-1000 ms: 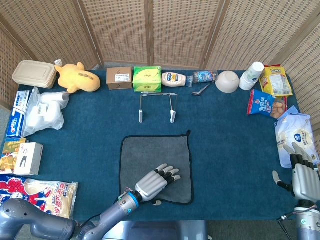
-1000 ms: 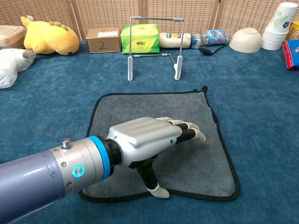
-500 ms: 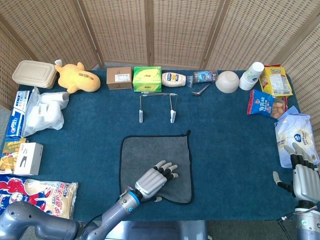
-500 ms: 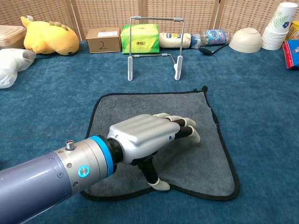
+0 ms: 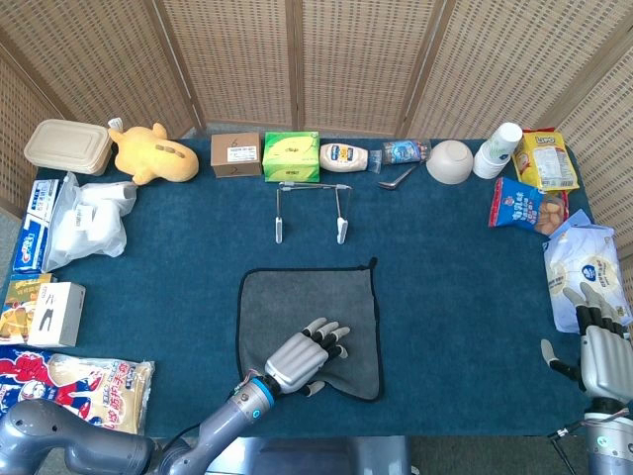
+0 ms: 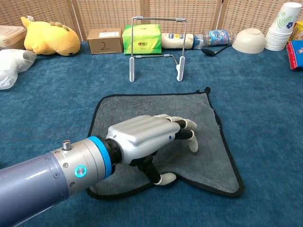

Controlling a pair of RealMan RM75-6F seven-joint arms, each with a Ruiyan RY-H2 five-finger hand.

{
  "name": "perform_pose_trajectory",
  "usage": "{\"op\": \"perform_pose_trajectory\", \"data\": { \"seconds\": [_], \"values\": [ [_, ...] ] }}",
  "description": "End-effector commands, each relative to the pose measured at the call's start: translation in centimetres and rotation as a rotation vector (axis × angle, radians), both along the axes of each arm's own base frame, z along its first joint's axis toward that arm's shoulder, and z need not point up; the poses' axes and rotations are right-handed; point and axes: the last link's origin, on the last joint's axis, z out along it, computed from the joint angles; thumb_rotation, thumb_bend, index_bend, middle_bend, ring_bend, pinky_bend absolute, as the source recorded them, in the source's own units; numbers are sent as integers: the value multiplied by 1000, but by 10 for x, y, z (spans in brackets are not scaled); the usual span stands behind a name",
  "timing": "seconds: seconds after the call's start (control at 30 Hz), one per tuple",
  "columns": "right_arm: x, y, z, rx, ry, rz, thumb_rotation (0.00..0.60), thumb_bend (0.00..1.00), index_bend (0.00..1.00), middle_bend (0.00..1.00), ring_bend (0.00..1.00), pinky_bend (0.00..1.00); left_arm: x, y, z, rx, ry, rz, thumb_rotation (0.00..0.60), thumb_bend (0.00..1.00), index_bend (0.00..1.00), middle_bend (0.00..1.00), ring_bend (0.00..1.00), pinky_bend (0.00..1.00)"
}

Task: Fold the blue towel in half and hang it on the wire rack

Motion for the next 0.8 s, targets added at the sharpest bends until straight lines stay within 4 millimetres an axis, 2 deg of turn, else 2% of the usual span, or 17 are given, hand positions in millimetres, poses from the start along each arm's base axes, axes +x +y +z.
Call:
{"op": "perform_pose_trajectory", "data": {
  "seconds": [0.03,0.4,0.8],
  "values": [
    [1,0,-1,2,-1,1,600,328,114,25,0,0,-2,0,1,-3,-3,12,600,438,294,87,0,0],
    [0,1,0,0,-1,-8,600,328,114,25,0,0,-6,1,0,7,-4,41,600,448,470,150,0,0],
    [0,1,0,1,-3,-9,600,329,114,26,0,0,-5,4,1,20,-30,66,600,460,593,209,0,0]
  ]
}}
